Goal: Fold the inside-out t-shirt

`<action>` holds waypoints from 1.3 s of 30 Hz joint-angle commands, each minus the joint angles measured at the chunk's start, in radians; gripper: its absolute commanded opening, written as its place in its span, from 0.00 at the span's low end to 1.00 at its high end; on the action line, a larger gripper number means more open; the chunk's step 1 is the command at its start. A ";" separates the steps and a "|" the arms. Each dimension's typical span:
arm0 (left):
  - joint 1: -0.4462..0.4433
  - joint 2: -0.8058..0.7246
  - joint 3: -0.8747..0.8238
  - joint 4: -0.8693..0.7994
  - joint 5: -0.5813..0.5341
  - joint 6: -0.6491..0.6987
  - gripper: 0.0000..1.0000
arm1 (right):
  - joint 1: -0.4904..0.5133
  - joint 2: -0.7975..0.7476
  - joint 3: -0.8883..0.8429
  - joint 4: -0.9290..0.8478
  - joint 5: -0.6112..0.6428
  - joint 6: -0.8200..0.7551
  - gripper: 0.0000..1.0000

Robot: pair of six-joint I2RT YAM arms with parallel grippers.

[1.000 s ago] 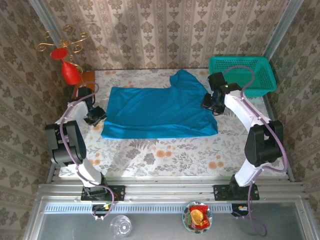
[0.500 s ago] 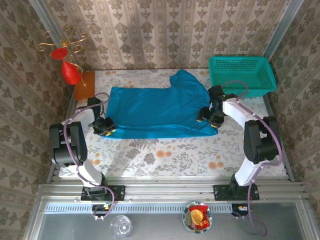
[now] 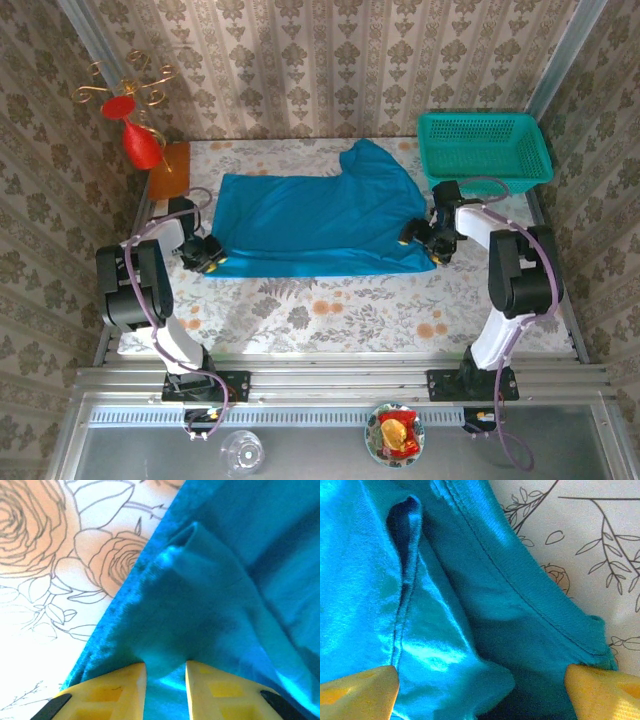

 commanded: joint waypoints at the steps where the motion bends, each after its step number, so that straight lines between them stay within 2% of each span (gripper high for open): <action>1: 0.008 -0.011 -0.055 -0.019 -0.022 -0.034 0.30 | -0.039 -0.023 -0.073 -0.050 0.014 0.056 0.90; 6: 0.008 -0.092 -0.159 -0.010 -0.015 -0.081 0.31 | -0.068 -0.093 -0.159 -0.054 0.015 0.095 0.90; 17: -0.016 -0.380 -0.418 -0.039 -0.030 -0.201 0.32 | -0.080 -0.261 -0.328 -0.099 0.101 0.141 0.89; 21: -0.022 -0.486 -0.448 -0.067 -0.015 -0.209 0.32 | -0.077 -0.344 -0.356 -0.113 0.084 0.163 0.85; 24: -0.027 -0.540 -0.406 -0.077 0.038 -0.170 0.33 | -0.056 -0.439 -0.303 -0.169 0.097 0.153 0.83; 28: -0.043 -0.541 -0.266 -0.144 0.043 -0.082 0.33 | 0.011 -0.493 -0.191 -0.300 0.188 0.120 0.79; 31: -0.064 -0.526 -0.203 -0.130 0.085 -0.028 0.33 | 0.113 -0.495 -0.147 -0.352 0.204 0.115 0.75; 35: -0.083 -0.494 -0.174 -0.065 0.145 -0.007 0.33 | 0.292 -0.434 -0.143 -0.332 0.139 0.173 0.67; 37: -0.087 -0.475 -0.168 -0.028 0.159 -0.013 0.33 | 0.363 -0.401 -0.164 -0.282 0.127 0.225 0.59; 39: -0.092 -0.451 -0.161 -0.002 0.169 -0.022 0.33 | 0.421 -0.350 -0.188 -0.204 0.095 0.280 0.57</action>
